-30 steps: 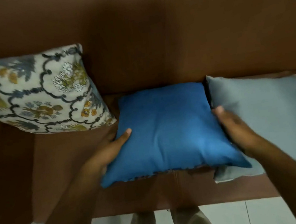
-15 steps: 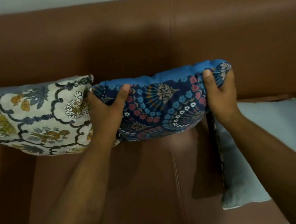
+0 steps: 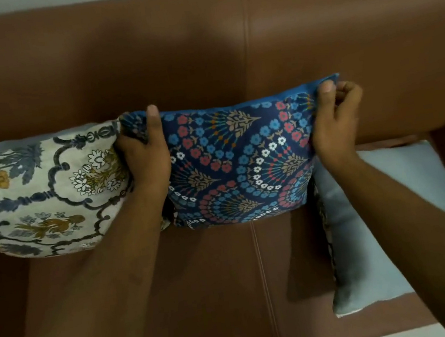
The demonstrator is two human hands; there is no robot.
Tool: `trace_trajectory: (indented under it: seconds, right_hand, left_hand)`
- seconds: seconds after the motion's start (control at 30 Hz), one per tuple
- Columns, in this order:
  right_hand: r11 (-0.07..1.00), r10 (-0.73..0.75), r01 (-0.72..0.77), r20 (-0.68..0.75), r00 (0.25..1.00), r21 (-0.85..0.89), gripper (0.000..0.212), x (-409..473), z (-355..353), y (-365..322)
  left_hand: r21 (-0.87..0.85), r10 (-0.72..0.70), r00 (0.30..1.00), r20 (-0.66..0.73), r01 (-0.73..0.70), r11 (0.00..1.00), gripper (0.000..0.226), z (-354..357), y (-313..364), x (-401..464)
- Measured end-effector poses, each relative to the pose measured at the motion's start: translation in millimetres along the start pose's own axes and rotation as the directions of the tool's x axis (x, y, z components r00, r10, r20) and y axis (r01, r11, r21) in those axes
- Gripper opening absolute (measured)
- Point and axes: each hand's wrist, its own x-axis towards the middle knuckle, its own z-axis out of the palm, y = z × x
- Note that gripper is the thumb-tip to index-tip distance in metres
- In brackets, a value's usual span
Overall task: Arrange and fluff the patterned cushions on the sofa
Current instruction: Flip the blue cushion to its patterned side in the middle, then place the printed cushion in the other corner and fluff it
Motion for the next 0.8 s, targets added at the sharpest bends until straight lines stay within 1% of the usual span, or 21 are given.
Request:
trace_trajectory:
  seconds: [0.03, 0.07, 0.1, 0.13, 0.2, 0.23, 0.3, 0.33, 0.37, 0.4, 0.47, 0.5, 0.6, 0.67, 0.73, 0.77, 0.8]
  right_hand:
    - [0.999, -0.034, 0.035, 0.073, 0.997, -0.016, 0.022, -8, 0, 5]
    - [0.999, -0.017, 0.024, 0.141, 0.990, -0.049, 0.027, -13, 0, 11]
    - [0.997, 0.046, -0.034, 0.167, 0.985, -0.075, 0.033, -16, -2, 14]
    - [0.991, 0.115, -0.104, 0.156, 0.981, -0.080, 0.039, -17, -6, 15]
    - [0.982, 0.183, -0.175, 0.131, 0.974, -0.071, 0.048, -16, -18, 15]
    - [0.980, 0.192, -0.182, 0.131, 0.973, -0.084, 0.052, -19, -29, 14]
    - [0.972, 0.210, -0.187, 0.160, 0.965, -0.145, 0.057, -32, -58, 17]
    - [0.964, 0.223, -0.191, 0.174, 0.959, -0.185, 0.059, -41, -72, 22]
    - [0.951, 0.249, -0.204, 0.184, 0.951, -0.235, 0.062, -51, -91, 30]
    - [0.930, 0.287, -0.225, 0.192, 0.938, -0.289, 0.067, -59, -109, 40]
    - [0.880, 0.361, -0.257, 0.213, 0.908, -0.399, 0.074, -72, -149, 64]
    - [0.856, 0.388, -0.263, 0.217, 0.896, -0.444, 0.076, -76, -167, 76]
    - [0.782, 0.469, -0.300, 0.199, 0.861, -0.547, 0.085, -78, -220, 115]
    - [0.739, 0.523, -0.329, 0.193, 0.830, -0.588, 0.091, -73, -249, 144]
    - [0.701, 0.579, -0.377, 0.176, 0.796, -0.605, 0.104, -64, -277, 181]
    - [0.681, 0.609, -0.400, 0.170, 0.775, -0.614, 0.109, -57, -290, 205]
    - [0.672, 0.629, -0.411, 0.183, 0.755, -0.616, 0.109, -50, -300, 225]
  left_hand:
    - [0.000, -0.011, 1.000, 0.007, 0.011, 1.000, 0.103, 0, -6, -5]
    - [0.007, -0.027, 0.999, 0.021, 0.027, 1.000, 0.102, 1, -11, -9]
    - [0.011, -0.048, 0.998, 0.038, 0.047, 0.999, 0.101, 2, -13, -15]
    - [0.007, -0.054, 0.998, 0.045, 0.053, 0.999, 0.101, 2, -16, -21]
    - [0.001, -0.047, 0.998, 0.038, 0.047, 0.999, 0.102, 0, -23, -39]
    - [0.002, -0.049, 0.998, 0.039, 0.049, 0.999, 0.102, -3, -30, -57]
    - [-0.018, -0.086, 0.992, 0.090, 0.088, 0.996, 0.097, -6, -46, -106]
    - [0.015, -0.102, 0.986, 0.131, 0.100, 0.995, 0.095, -7, -55, -132]
    - [0.090, -0.120, 0.976, 0.180, 0.105, 0.990, 0.097, -5, -62, -158]
    - [0.169, -0.146, 0.962, 0.231, 0.108, 0.980, 0.100, 1, -73, -181]
    - [0.283, -0.242, 0.898, 0.367, 0.140, 0.949, 0.104, 23, -90, -216]
    - [0.320, -0.297, 0.860, 0.416, 0.167, 0.932, 0.101, 36, -91, -228]
    - [0.386, -0.380, 0.745, 0.549, 0.177, 0.905, 0.088, 81, -80, -265]
    - [0.428, -0.416, 0.685, 0.598, 0.166, 0.888, 0.083, 111, -76, -279]
    - [0.438, -0.422, 0.656, 0.625, 0.152, 0.886, 0.079, 143, -74, -288]
    - [0.451, -0.430, 0.649, 0.627, 0.148, 0.880, 0.082, 159, -73, -293]
    - [0.457, -0.439, 0.657, 0.613, 0.159, 0.875, 0.088, 174, -75, -299]
